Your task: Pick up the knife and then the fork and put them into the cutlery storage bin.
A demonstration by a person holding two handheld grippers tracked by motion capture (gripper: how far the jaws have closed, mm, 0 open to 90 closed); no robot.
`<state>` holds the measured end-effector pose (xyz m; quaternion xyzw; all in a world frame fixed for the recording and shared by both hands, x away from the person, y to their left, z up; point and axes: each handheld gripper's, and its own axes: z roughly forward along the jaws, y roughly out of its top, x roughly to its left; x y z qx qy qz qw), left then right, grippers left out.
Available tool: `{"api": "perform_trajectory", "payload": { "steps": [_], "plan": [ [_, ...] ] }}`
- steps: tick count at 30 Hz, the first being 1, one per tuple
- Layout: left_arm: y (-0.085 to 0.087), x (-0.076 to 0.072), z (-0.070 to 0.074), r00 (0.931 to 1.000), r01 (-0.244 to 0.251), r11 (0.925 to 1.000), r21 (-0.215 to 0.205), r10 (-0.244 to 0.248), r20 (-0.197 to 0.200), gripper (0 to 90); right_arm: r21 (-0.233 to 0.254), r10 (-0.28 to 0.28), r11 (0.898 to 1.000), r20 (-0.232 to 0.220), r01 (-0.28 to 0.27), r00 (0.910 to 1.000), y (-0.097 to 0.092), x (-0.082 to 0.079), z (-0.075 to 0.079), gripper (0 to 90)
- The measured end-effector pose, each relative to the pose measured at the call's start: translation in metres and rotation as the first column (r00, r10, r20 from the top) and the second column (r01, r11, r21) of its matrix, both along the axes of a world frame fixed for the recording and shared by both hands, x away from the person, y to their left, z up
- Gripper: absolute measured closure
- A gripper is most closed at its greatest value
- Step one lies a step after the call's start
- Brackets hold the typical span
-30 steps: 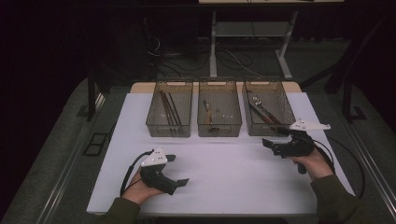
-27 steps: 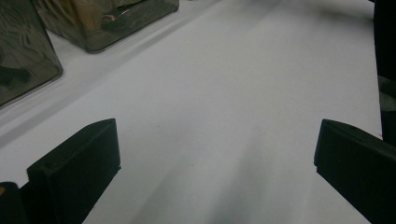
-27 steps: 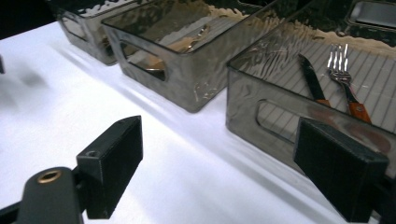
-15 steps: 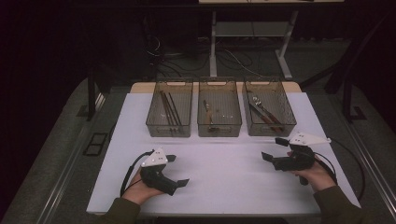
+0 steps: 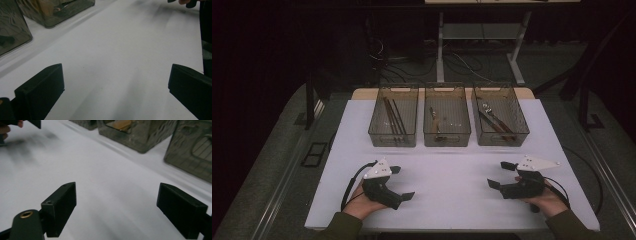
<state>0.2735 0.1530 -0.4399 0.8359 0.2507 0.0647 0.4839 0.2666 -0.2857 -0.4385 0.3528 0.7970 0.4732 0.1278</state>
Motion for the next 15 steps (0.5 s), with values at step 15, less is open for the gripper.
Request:
{"api": "perform_trajectory", "payload": {
  "steps": [15],
  "plan": [
    [0.0, 0.0, 0.0, 1.0, 0.002, 1.0, -0.01, -0.002, -0.004, 0.0, -0.016, -0.002, 1.0, 0.015, 0.002, 0.9999, -0.001, -0.014, -0.004, 15.8]
  ]
}}
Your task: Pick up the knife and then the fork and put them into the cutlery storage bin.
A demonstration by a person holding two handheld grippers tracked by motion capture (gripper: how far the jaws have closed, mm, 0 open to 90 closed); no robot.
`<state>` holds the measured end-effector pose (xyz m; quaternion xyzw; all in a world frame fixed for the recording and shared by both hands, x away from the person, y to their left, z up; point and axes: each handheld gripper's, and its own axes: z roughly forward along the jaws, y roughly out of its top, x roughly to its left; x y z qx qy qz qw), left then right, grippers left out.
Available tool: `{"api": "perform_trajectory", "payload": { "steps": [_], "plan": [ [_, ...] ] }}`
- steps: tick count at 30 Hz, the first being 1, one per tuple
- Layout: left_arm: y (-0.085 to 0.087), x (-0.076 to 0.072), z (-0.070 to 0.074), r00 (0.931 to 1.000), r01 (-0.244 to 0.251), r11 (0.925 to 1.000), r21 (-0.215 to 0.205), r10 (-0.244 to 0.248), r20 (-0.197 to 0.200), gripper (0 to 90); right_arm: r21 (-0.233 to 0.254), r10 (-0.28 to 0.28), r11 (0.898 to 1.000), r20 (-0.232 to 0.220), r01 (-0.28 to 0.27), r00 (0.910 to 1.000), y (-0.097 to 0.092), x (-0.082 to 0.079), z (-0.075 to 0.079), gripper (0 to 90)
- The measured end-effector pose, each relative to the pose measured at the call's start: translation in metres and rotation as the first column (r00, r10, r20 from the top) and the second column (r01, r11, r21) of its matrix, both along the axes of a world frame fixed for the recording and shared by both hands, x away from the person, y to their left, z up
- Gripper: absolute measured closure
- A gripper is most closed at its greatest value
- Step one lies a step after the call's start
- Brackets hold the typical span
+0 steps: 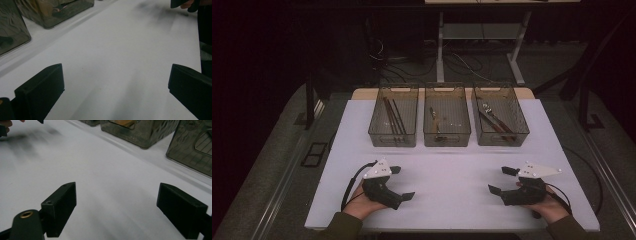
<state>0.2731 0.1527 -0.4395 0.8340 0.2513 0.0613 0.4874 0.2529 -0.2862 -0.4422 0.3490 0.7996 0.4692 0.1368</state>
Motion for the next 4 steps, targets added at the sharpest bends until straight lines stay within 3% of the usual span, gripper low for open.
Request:
{"api": "perform_trajectory", "payload": {
  "steps": [4],
  "plan": [
    [0.0, 0.0006, -0.0001, 1.0, 0.002, 1.0, 0.004, -0.002, 0.001, 0.0, -0.001, 0.002, 1.0, 0.003, -0.002, 1.0, -0.0003, -0.0001, 0.0003, 15.8]
  ]
}}
